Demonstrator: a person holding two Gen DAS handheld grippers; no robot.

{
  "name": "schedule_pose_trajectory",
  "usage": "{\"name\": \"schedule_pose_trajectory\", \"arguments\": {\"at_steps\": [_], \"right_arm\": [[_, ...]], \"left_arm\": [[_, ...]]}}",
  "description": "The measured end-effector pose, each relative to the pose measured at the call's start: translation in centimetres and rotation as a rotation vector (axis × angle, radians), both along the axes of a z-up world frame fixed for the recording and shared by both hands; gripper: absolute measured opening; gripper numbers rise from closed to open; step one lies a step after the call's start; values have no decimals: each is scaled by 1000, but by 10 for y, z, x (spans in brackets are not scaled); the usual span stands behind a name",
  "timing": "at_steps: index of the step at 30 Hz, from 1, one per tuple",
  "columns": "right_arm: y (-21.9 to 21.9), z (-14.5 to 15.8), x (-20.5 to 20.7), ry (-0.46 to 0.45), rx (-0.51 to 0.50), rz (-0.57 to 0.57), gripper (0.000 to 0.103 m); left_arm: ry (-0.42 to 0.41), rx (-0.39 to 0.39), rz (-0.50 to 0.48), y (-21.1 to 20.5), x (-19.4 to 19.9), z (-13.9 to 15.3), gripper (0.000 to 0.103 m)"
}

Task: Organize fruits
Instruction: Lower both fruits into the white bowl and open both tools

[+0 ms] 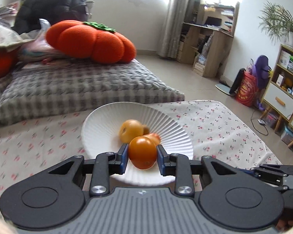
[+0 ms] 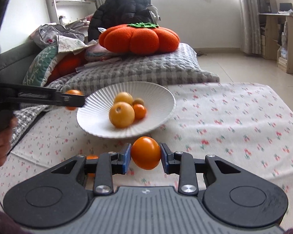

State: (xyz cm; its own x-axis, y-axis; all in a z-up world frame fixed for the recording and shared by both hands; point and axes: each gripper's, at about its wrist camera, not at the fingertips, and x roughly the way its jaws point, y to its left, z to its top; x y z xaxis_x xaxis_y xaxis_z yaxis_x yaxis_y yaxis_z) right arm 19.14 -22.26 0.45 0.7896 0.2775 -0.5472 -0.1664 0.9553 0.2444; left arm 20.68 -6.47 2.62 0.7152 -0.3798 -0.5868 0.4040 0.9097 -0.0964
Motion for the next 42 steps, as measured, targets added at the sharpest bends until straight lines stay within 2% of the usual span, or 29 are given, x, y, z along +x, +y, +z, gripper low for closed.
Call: {"name": "schedule_pose_trajectory", "arguments": {"at_steps": [5, 11, 17, 24, 27, 37, 42], "right_arm": [[5, 8, 19, -17, 20, 19, 29], [39, 9, 46, -17, 9, 65, 29], [91, 6, 67, -51, -132, 148, 29], [121, 0, 79, -94, -271, 193, 29], [126, -3, 84, -94, -300, 197, 29], [124, -3, 79, -96, -286, 187, 30], [118, -1, 73, -95, -267, 173, 30]], "left_arm": [[43, -30, 17, -6, 27, 3, 17], [109, -44, 33, 2, 48, -7, 17], [173, -110, 71, 19, 72, -19, 17], [198, -176, 68, 35, 86, -27, 17], [209, -204, 66, 41, 88, -29, 17], [216, -157, 49, 34, 89, -42, 18], [204, -172, 50, 37, 86, -40, 18]]}}
